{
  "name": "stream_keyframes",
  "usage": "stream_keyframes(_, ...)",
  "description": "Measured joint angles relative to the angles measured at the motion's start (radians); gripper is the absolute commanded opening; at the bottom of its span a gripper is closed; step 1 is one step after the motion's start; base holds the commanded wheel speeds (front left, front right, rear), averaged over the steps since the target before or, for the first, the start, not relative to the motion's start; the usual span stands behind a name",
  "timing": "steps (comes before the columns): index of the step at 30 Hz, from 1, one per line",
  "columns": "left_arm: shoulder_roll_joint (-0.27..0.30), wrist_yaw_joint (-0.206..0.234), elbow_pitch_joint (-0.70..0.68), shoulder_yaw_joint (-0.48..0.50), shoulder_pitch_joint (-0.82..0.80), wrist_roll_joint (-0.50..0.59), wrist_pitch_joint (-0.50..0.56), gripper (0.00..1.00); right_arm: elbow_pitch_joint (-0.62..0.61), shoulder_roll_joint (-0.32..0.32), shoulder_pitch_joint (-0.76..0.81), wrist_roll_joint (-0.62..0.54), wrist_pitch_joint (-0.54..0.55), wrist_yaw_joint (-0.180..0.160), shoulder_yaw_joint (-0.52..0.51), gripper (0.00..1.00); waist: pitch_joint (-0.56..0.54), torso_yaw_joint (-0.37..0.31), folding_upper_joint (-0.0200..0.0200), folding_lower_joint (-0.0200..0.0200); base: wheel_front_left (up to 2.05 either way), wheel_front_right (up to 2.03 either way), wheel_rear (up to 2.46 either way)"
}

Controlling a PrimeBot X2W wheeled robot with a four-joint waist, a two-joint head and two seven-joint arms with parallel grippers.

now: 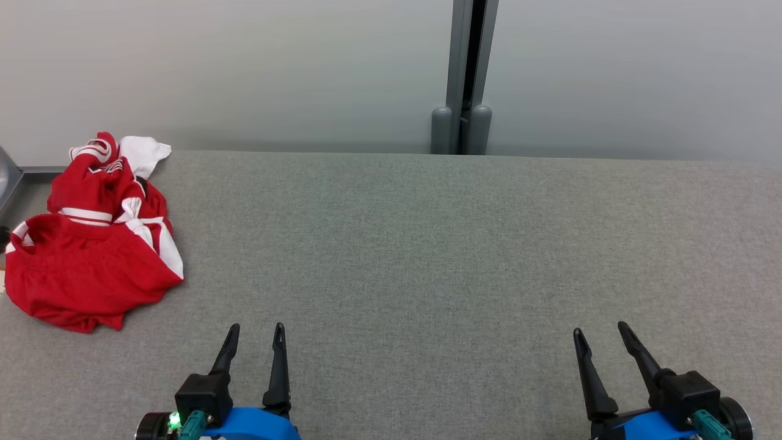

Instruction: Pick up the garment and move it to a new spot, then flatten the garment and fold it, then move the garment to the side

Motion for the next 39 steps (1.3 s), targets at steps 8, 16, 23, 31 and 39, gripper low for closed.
stream_keyframes(8, 0.000, 0.000, 0.005, 0.000, -0.003, 0.004, 0.000, 1.00, 0.001, 0.000, 0.000, -0.002, -0.001, 0.000, 0.001, 1.00, 0.007, 0.002, 0.0000, 0.0000, 0.00, 0.00, 0.00)
stream_keyframes(16, 0.000, -0.002, 0.012, 0.000, -0.010, 0.003, 0.000, 1.00, 0.002, 0.000, 0.000, -0.001, -0.001, 0.000, 0.002, 1.00, 0.010, 0.006, 0.0000, 0.0000, 0.00, 0.00, 0.00)
stream_keyframes(23, 0.000, -0.002, 0.013, -0.012, -0.022, -0.004, 0.000, 1.00, -0.001, -0.001, 0.006, -0.001, -0.001, 0.000, -0.023, 1.00, 0.007, 0.042, 0.0000, 0.0000, 0.00, 0.00, 0.00)
stream_keyframes(31, 0.000, 0.015, -0.021, -0.012, -0.037, -0.004, -0.001, 1.00, -0.009, -0.001, 0.010, -0.017, -0.002, 0.000, -0.055, 1.00, 0.000, 0.204, 0.0000, -0.0001, 0.00, 0.00, 0.00)
stream_keyframes(39, 0.002, 0.017, -0.034, 0.000, -0.030, -0.005, -0.001, 1.00, -0.012, -0.001, -0.002, -0.017, -0.002, 0.000, -0.012, 1.00, 0.004, 0.396, 0.0000, 0.0000, 0.00, 0.00, 0.00)
